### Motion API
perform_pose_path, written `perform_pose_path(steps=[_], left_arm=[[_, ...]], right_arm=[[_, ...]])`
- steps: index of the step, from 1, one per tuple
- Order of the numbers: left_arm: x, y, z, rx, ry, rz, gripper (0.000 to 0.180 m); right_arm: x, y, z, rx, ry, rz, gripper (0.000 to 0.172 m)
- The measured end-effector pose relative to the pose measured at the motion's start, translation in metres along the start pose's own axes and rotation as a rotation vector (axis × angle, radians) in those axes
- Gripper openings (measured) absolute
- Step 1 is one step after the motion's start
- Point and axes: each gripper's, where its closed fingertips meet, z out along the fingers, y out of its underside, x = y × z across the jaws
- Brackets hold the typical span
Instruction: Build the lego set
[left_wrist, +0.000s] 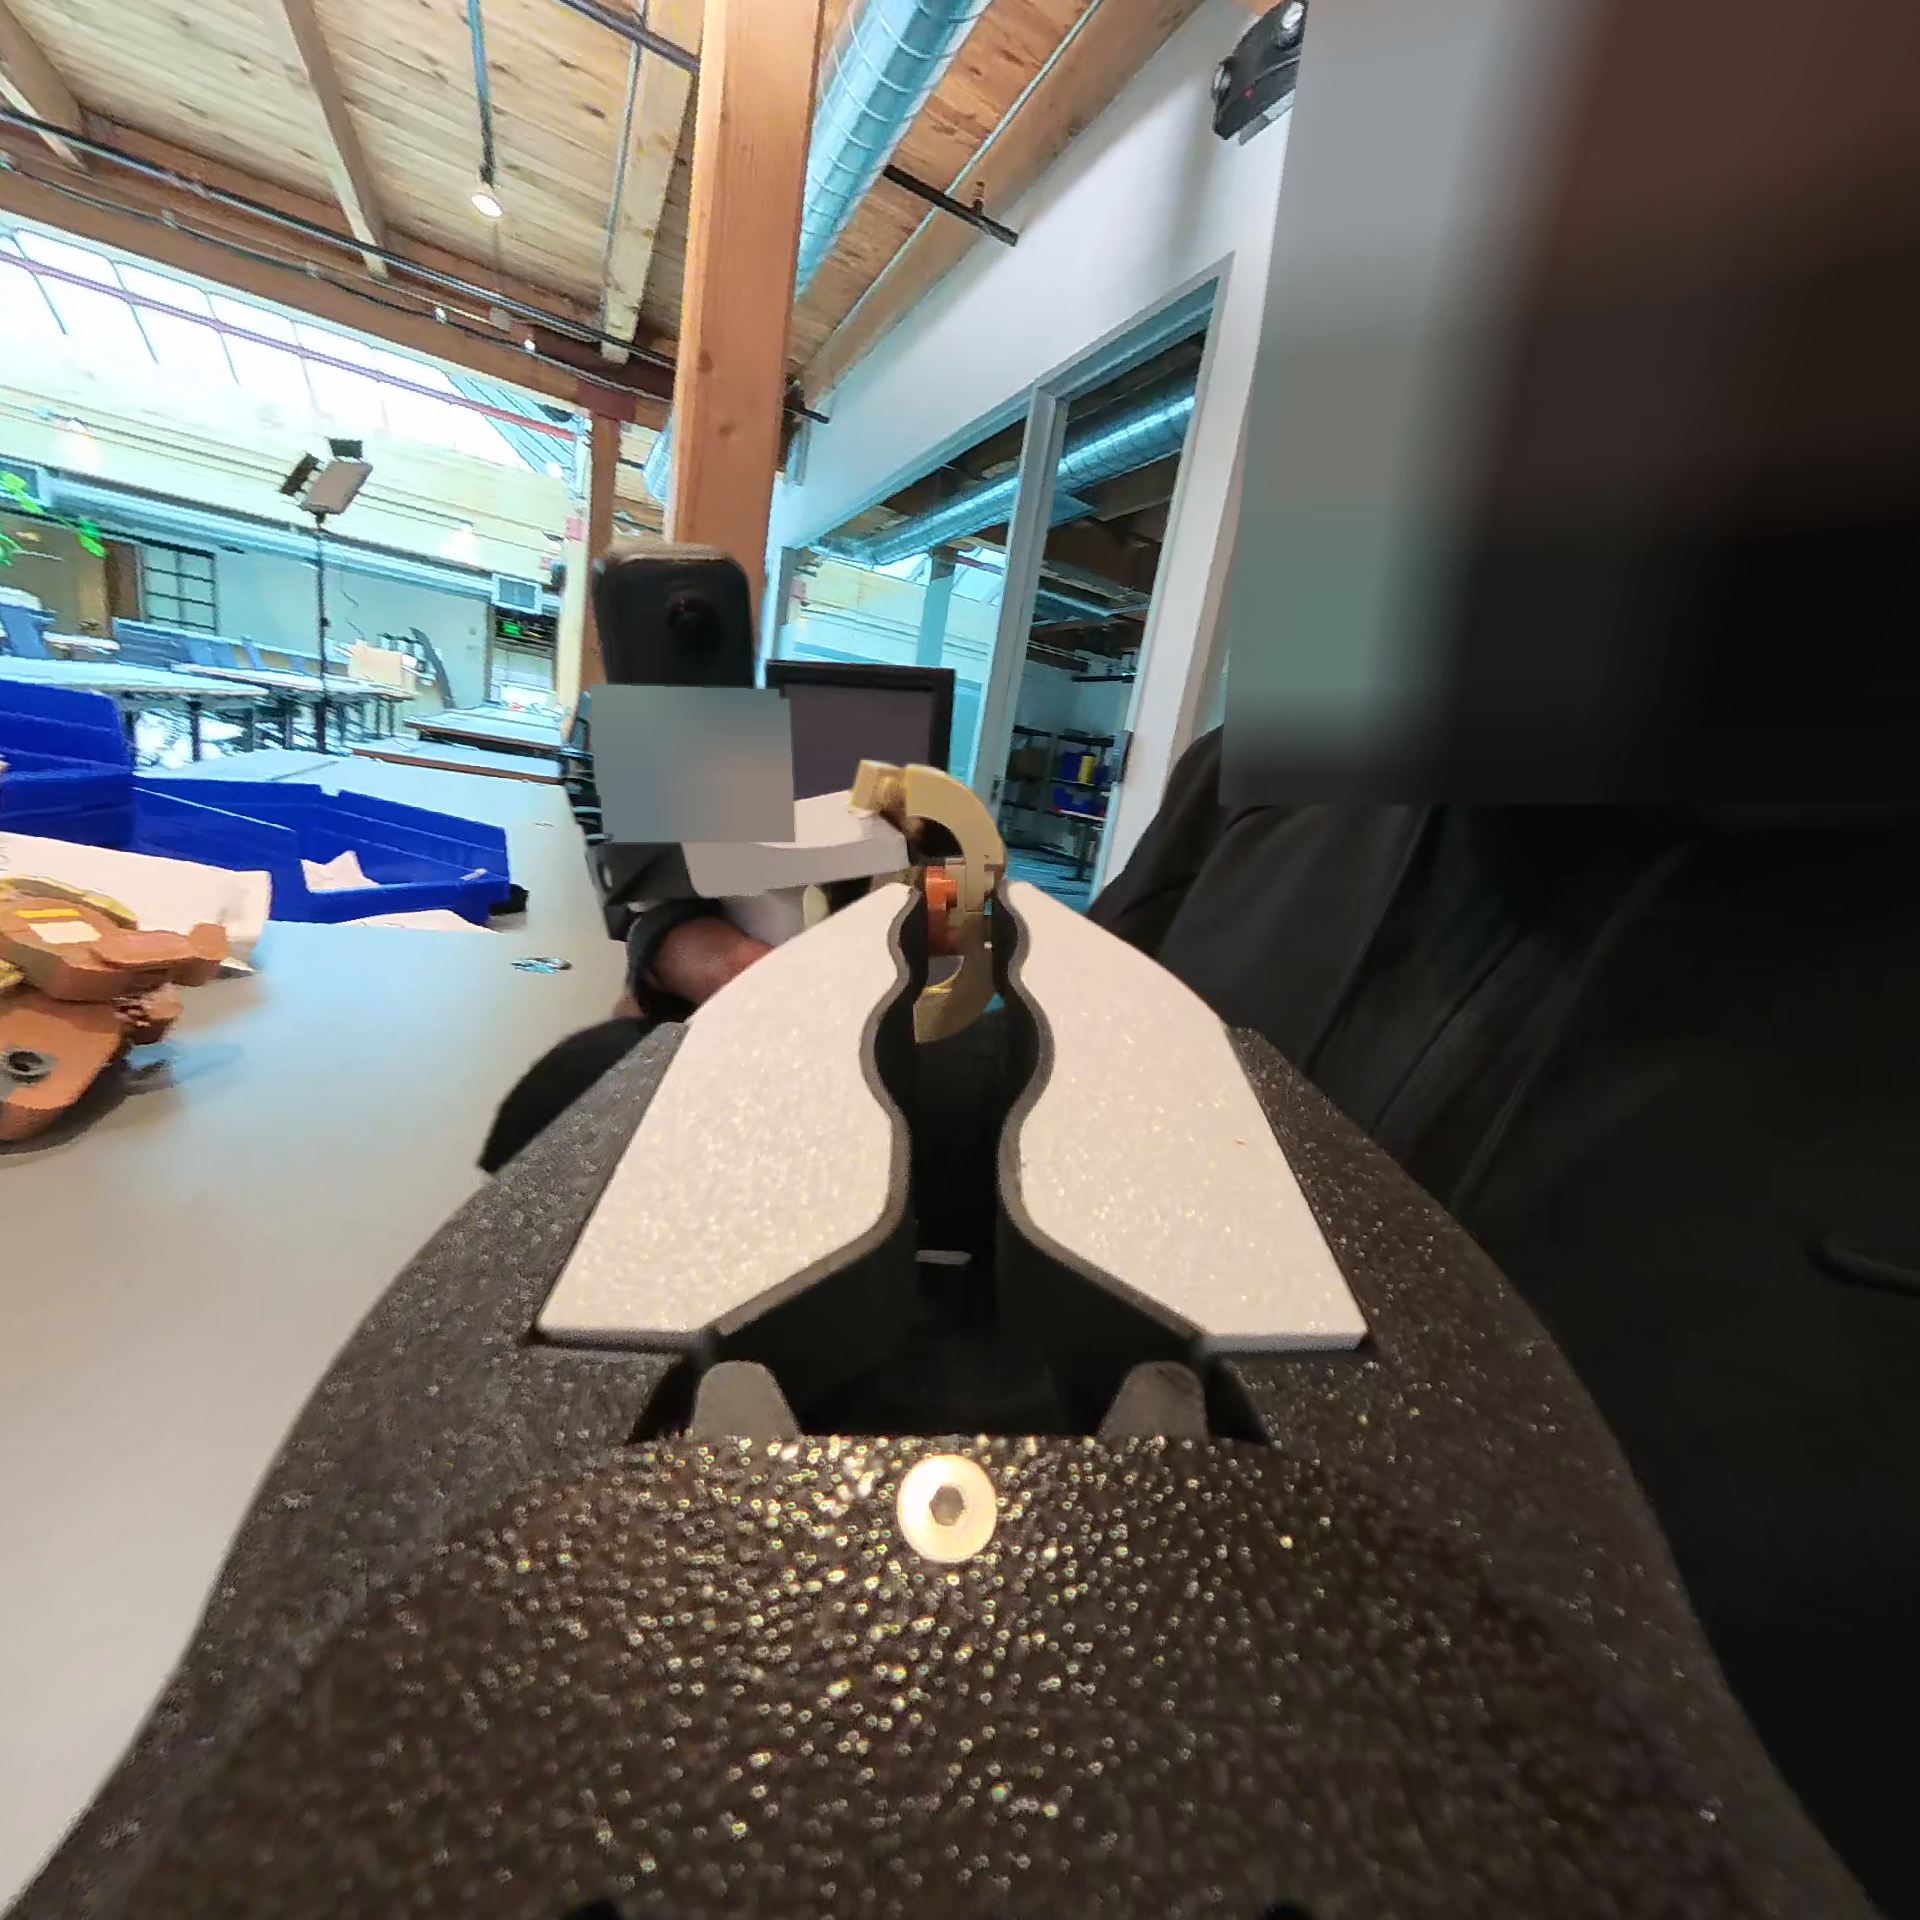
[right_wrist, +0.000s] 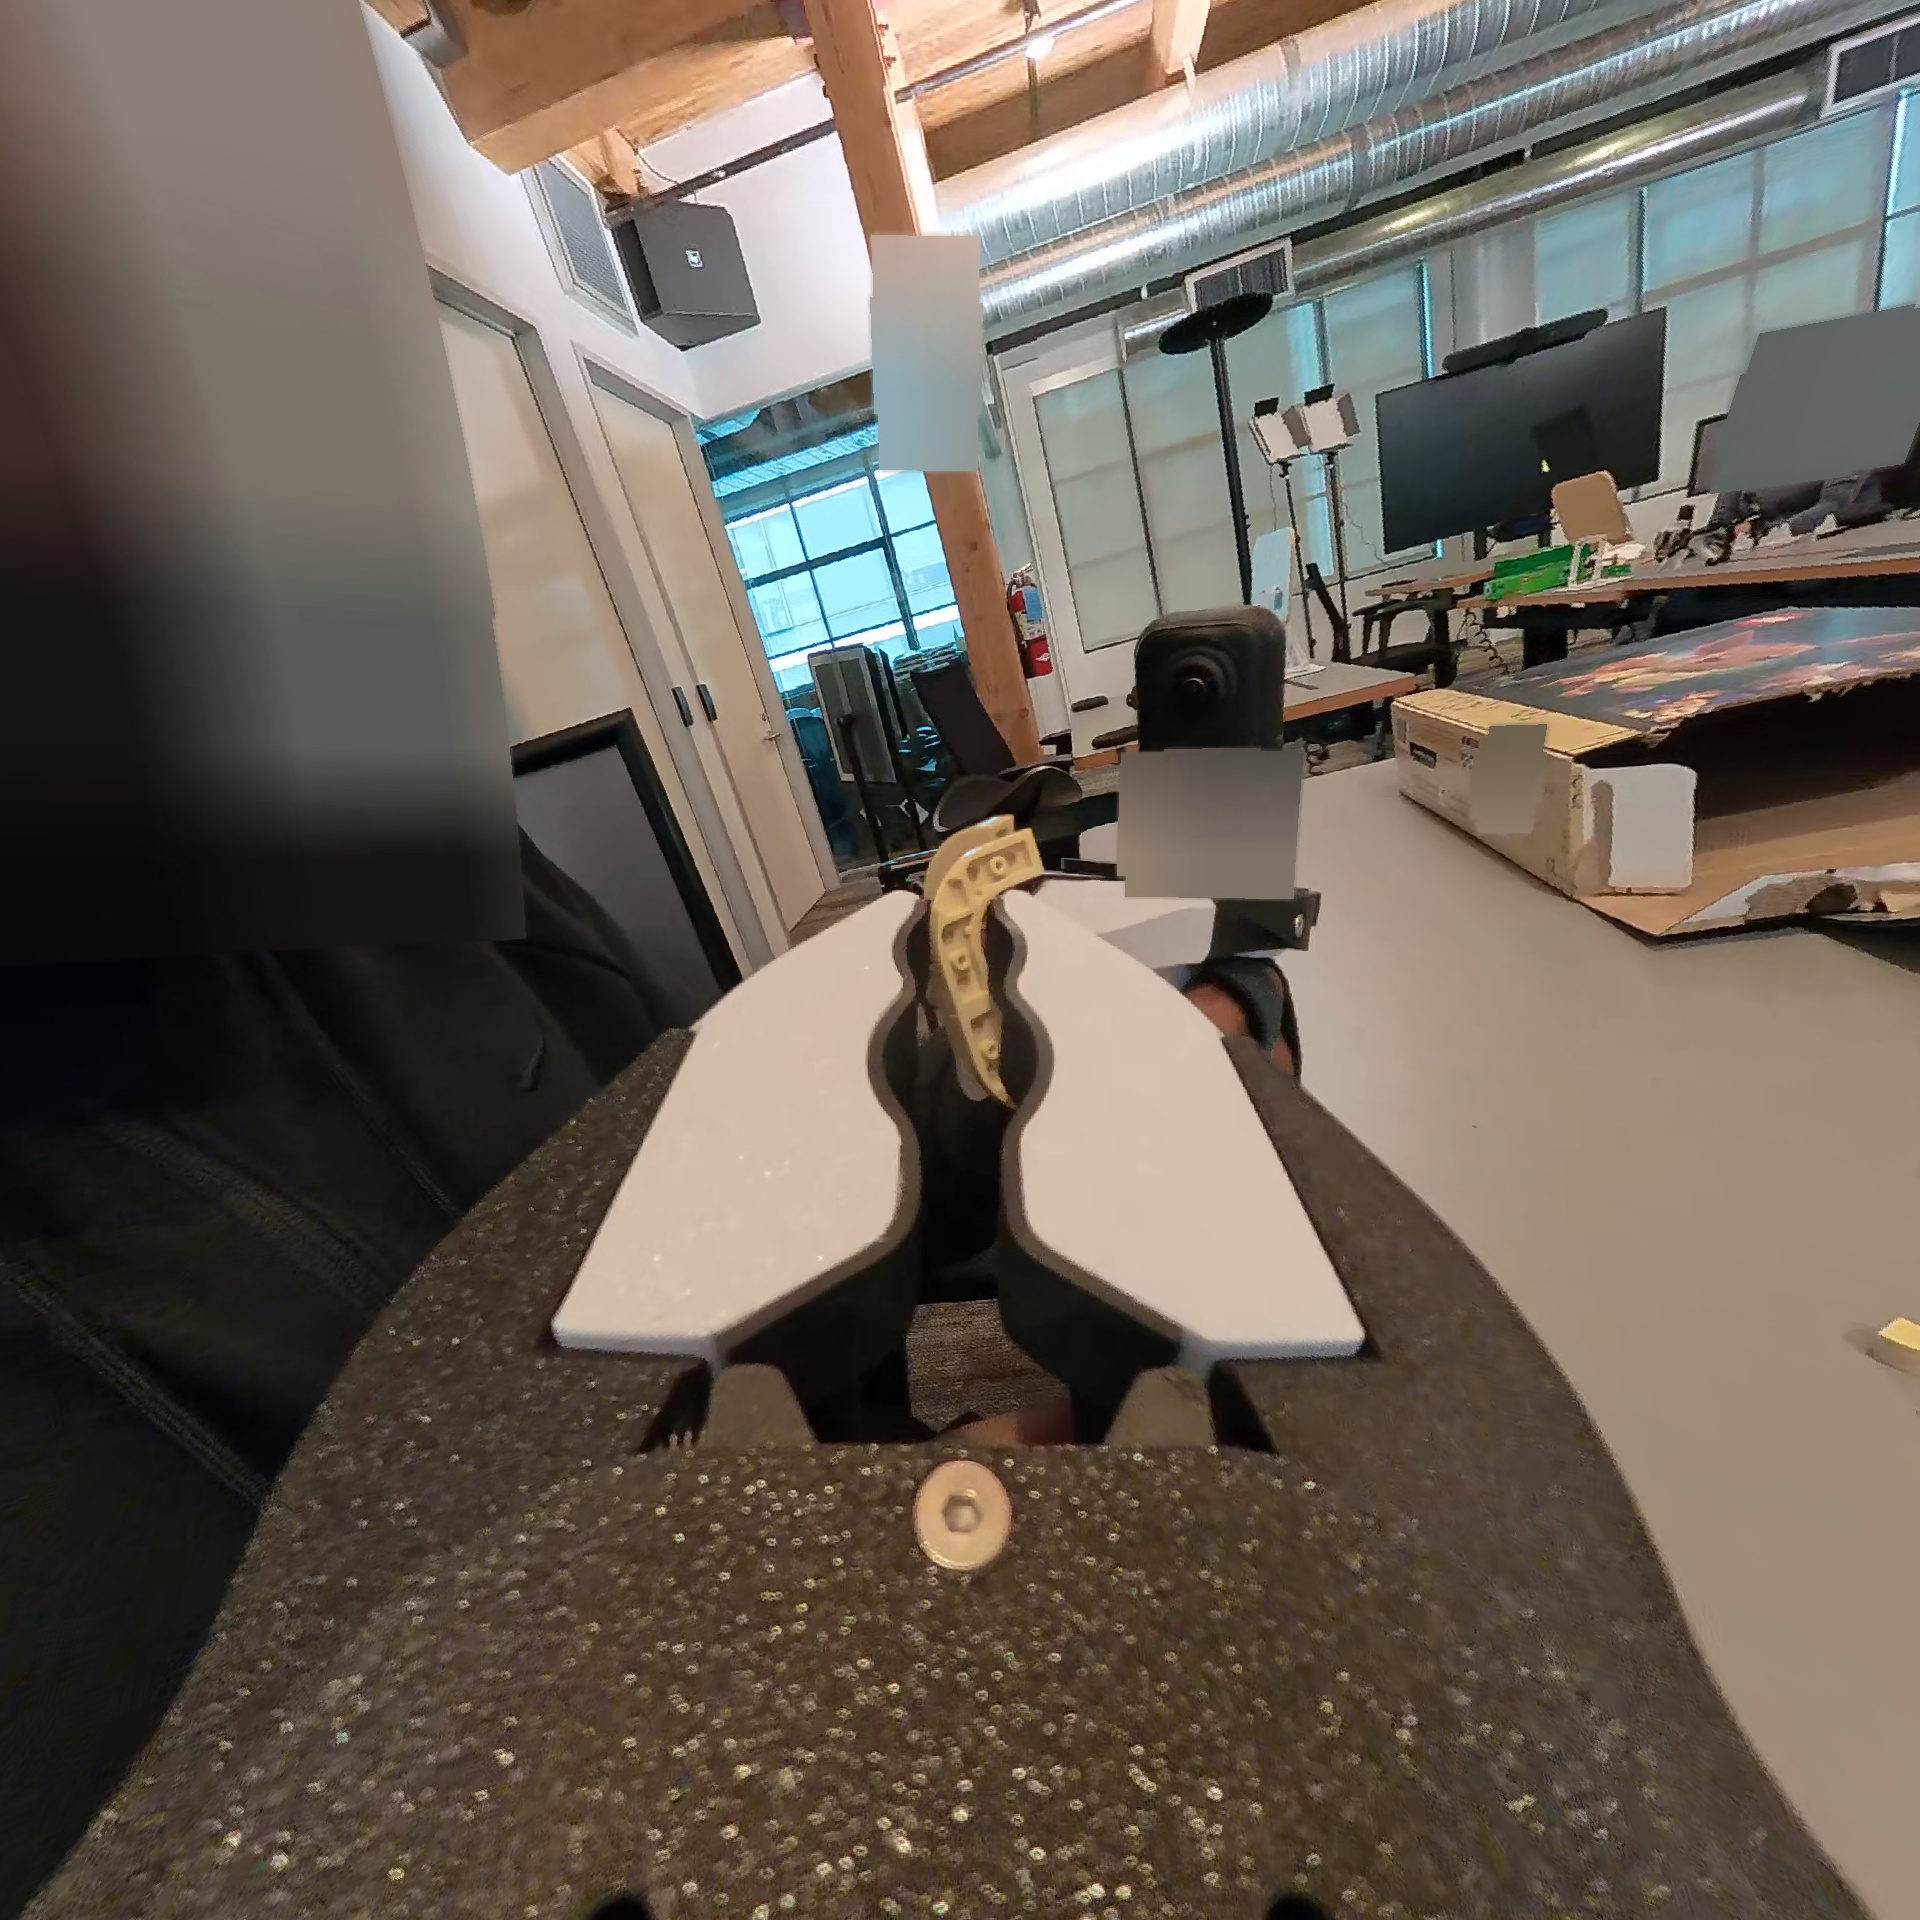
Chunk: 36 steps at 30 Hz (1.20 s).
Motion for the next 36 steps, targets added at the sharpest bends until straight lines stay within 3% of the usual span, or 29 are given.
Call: perform_pose_path(steps=[3,9,16,26,31,36], left_arm=[[-0.007,0.002,-0.002,-0.024,-0.057,0.025,0.011],[-0.019,0.003,0.009,-0.016,-0.145,0.02,0.01],[-0.031,0.003,0.009,0.007,-0.227,0.041,0.011],[-0.037,-0.014,-0.002,0.178,-0.2,-0.092,0.011],[-0.034,-0.019,0.0,0.267,-0.113,-0.205,0.011],[-0.029,-0.017,0.003,0.273,-0.059,-0.26,0.01]], right_arm=[[-0.003,-0.007,-0.005,0.051,-0.059,0.051,0.01],[0.016,-0.028,-0.021,0.314,-0.148,0.339,0.01],[0.022,-0.027,-0.022,0.367,-0.162,0.388,0.01],[0.021,-0.025,-0.019,0.404,-0.218,0.455,0.01],[0.017,-0.028,-0.018,0.424,-0.249,0.46,0.01],[0.02,-0.029,-0.021,0.438,-0.246,0.467,0.01]])
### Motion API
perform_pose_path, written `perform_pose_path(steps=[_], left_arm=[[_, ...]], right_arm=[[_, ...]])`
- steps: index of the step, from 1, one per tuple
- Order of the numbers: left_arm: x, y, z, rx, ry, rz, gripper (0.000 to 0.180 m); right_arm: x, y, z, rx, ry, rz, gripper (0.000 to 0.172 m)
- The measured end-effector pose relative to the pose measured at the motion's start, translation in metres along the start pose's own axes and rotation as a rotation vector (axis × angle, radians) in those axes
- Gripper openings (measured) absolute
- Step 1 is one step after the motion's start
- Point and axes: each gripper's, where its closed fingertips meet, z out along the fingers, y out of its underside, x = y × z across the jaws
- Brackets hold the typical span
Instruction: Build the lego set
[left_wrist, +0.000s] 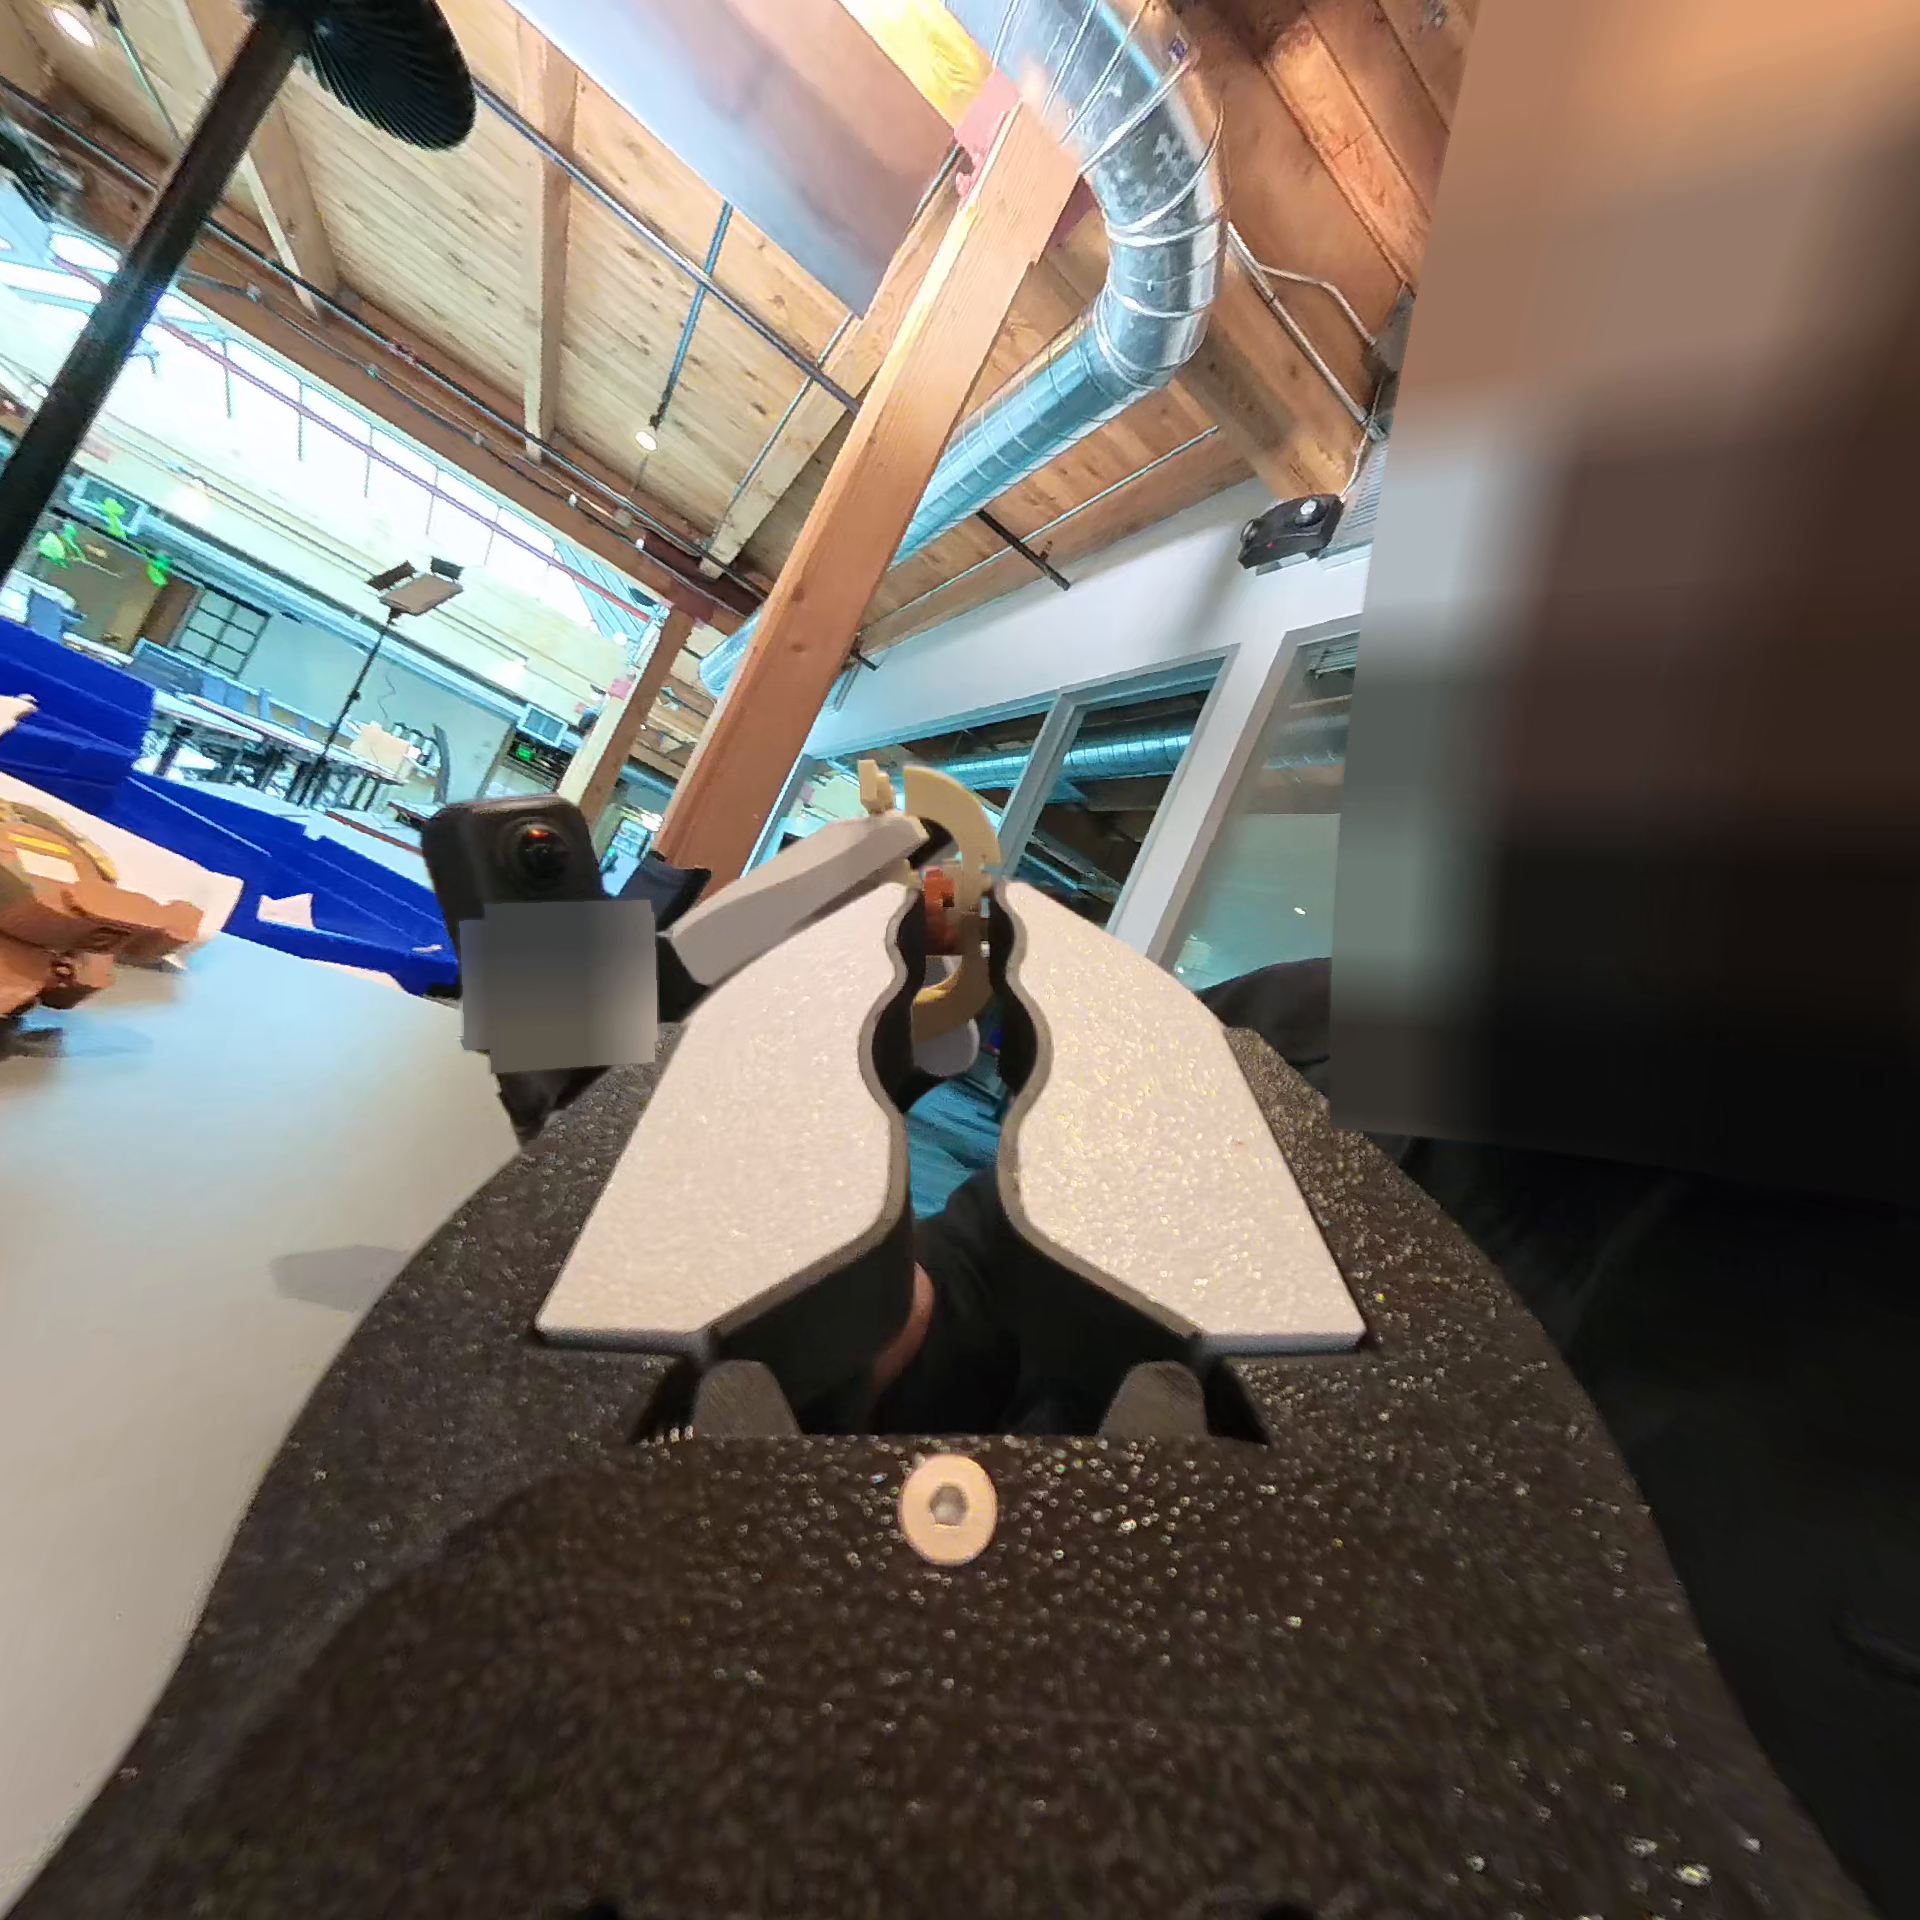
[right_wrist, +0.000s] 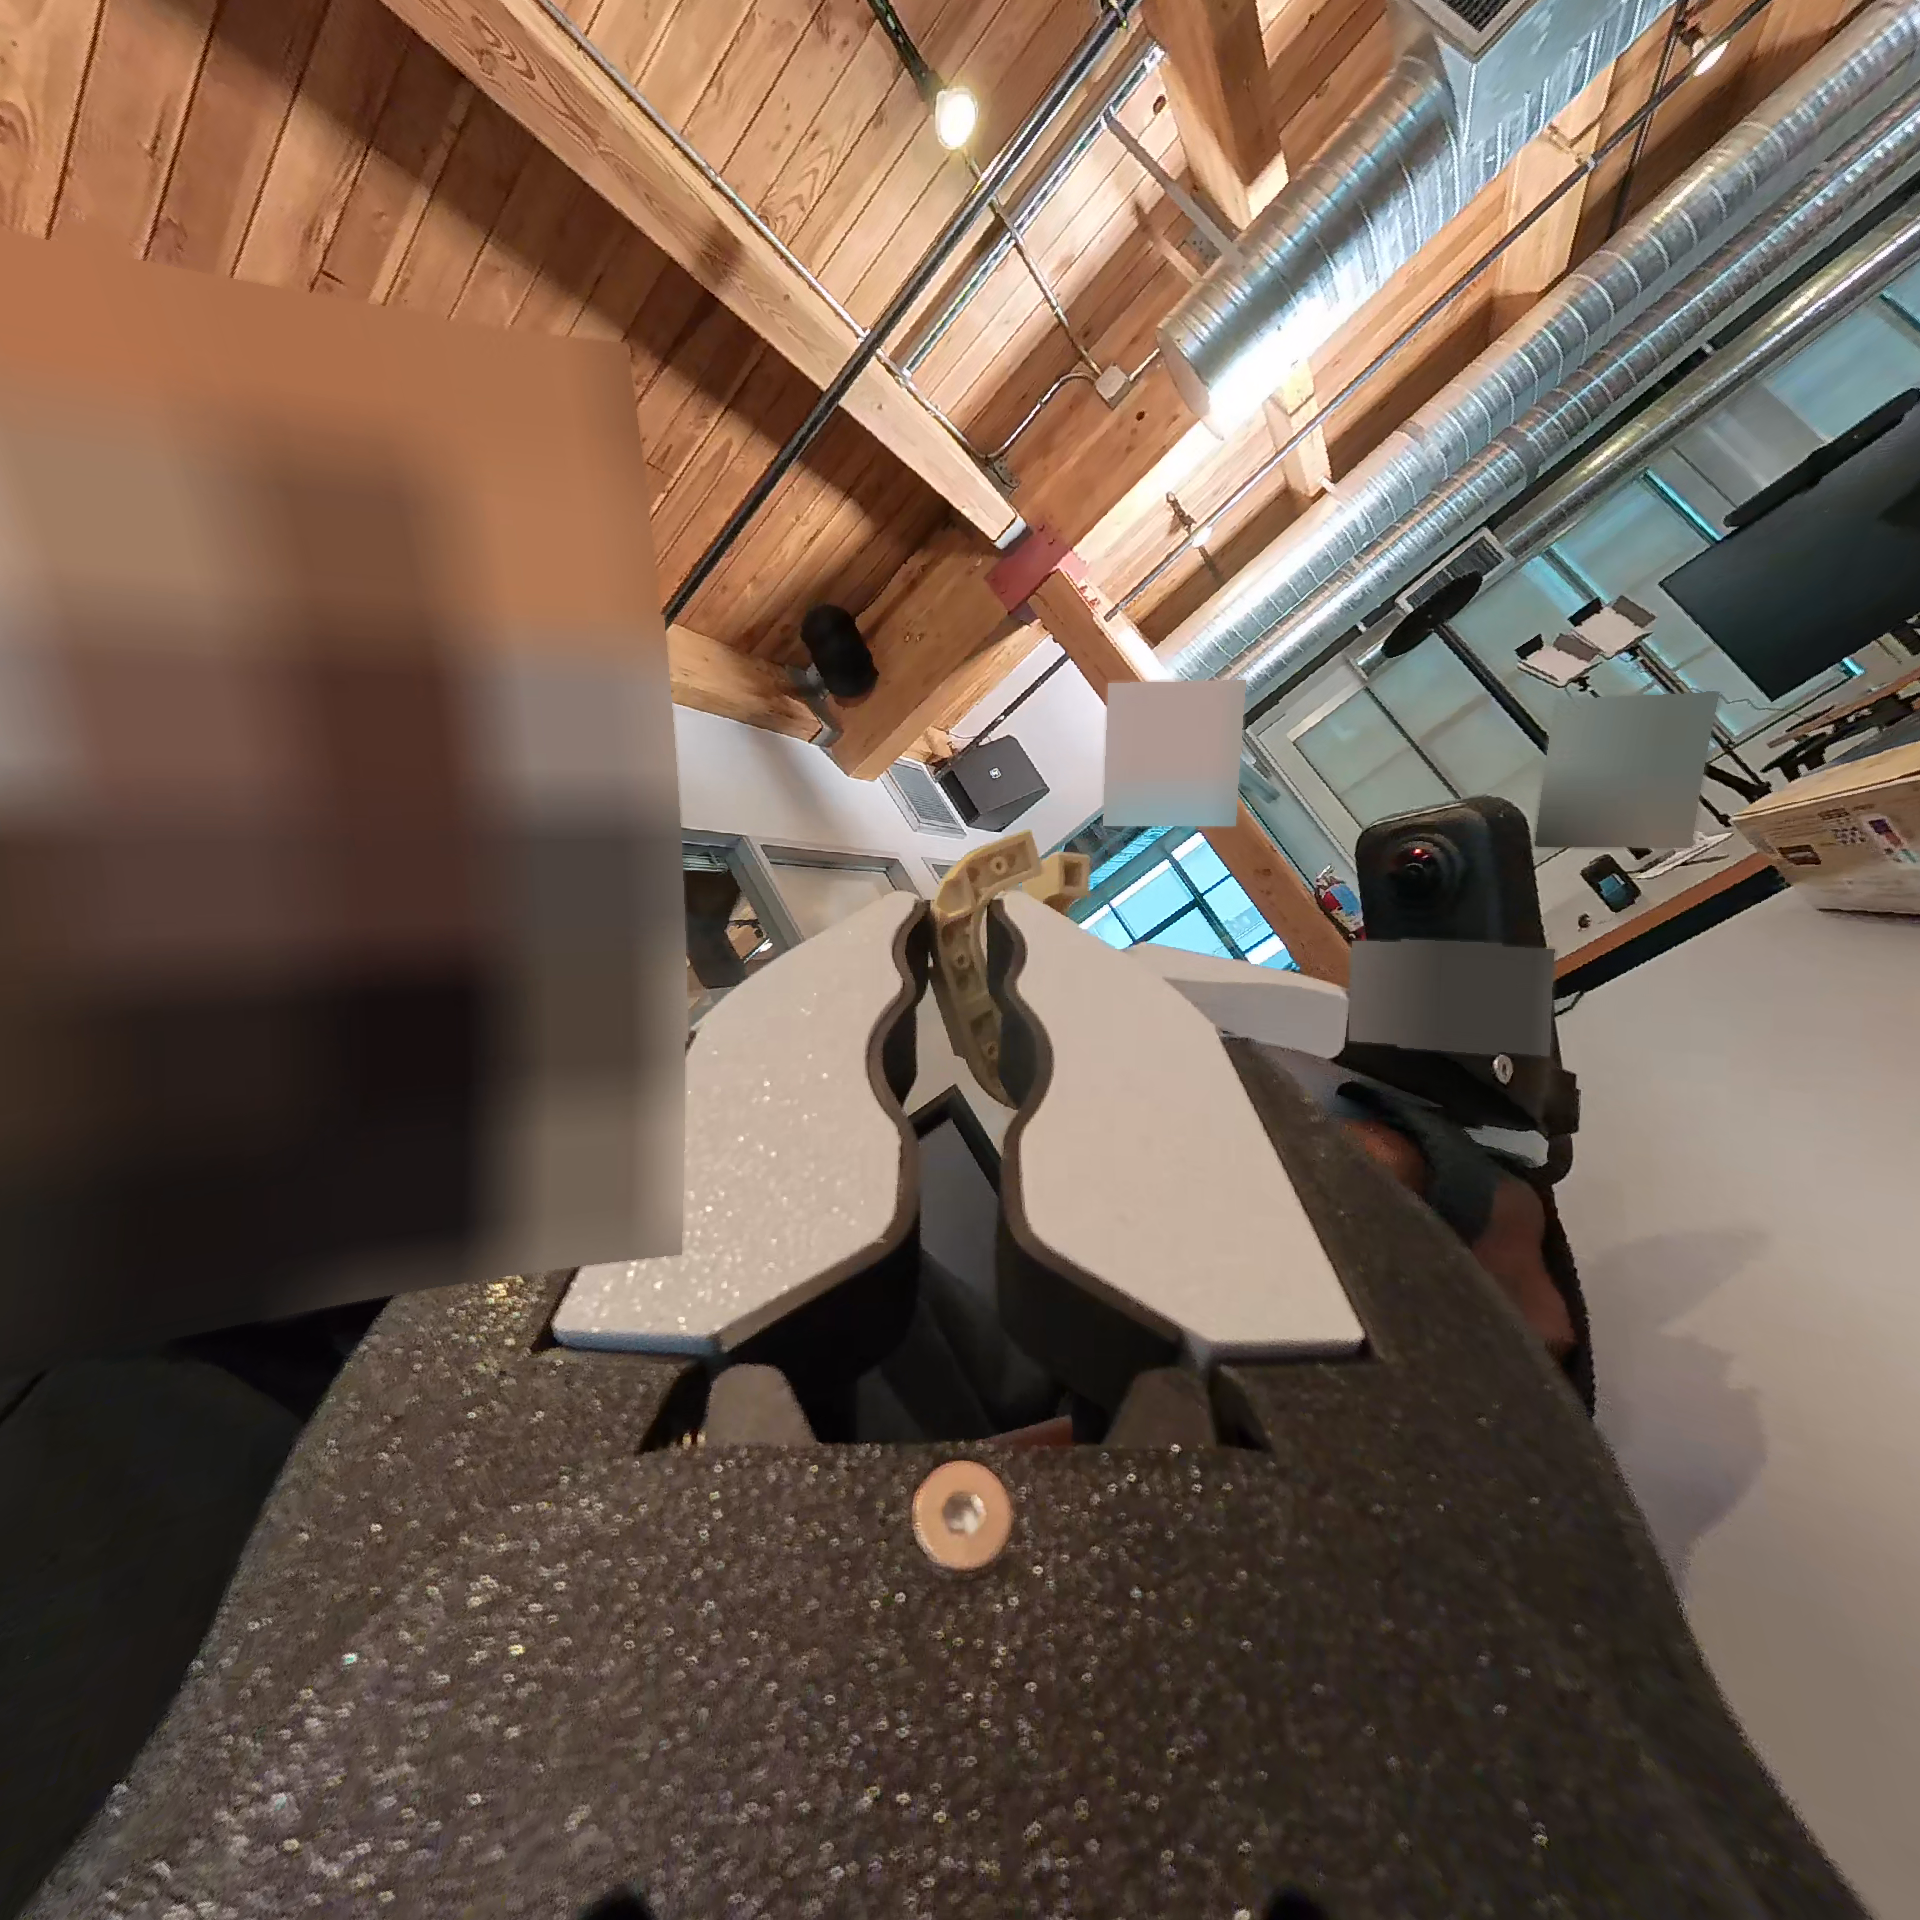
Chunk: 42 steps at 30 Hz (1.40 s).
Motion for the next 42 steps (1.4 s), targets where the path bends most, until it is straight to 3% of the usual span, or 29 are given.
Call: perform_pose_path(steps=[15,21,25,29,33,38,40,42], left_arm=[[-0.003,0.009,0.005,-0.05,-0.032,0.012,0.011],[-0.014,0.003,0.003,-0.017,-0.117,0.037,0.01],[-0.025,0.001,-0.004,-0.066,-0.239,0.128,0.01],[-0.032,0.003,-0.012,-0.161,-0.33,0.208,0.01],[-0.04,-0.003,-0.02,-0.155,-0.39,0.199,0.011],[-0.049,-0.016,-0.04,-0.155,-0.488,0.245,0.011],[-0.05,-0.017,-0.042,-0.168,-0.5,0.257,0.011],[-0.051,-0.016,-0.043,-0.18,-0.501,0.257,0.011]], right_arm=[[-0.001,0.004,0.002,0.0,-0.033,0.041,0.01],[0.009,-0.006,-0.004,0.049,0.049,0.025,0.01],[0.02,-0.011,-0.011,-0.011,0.194,-0.046,0.01],[0.04,-0.002,-0.021,-0.166,0.371,-0.069,0.01],[0.073,0.027,-0.044,-0.436,0.598,-0.078,0.01],[0.11,0.031,-0.098,-0.877,0.977,-0.415,0.01],[0.116,0.037,-0.108,-1.003,0.994,-0.451,0.01],[0.114,0.047,-0.097,-1.023,0.898,-0.396,0.01]])
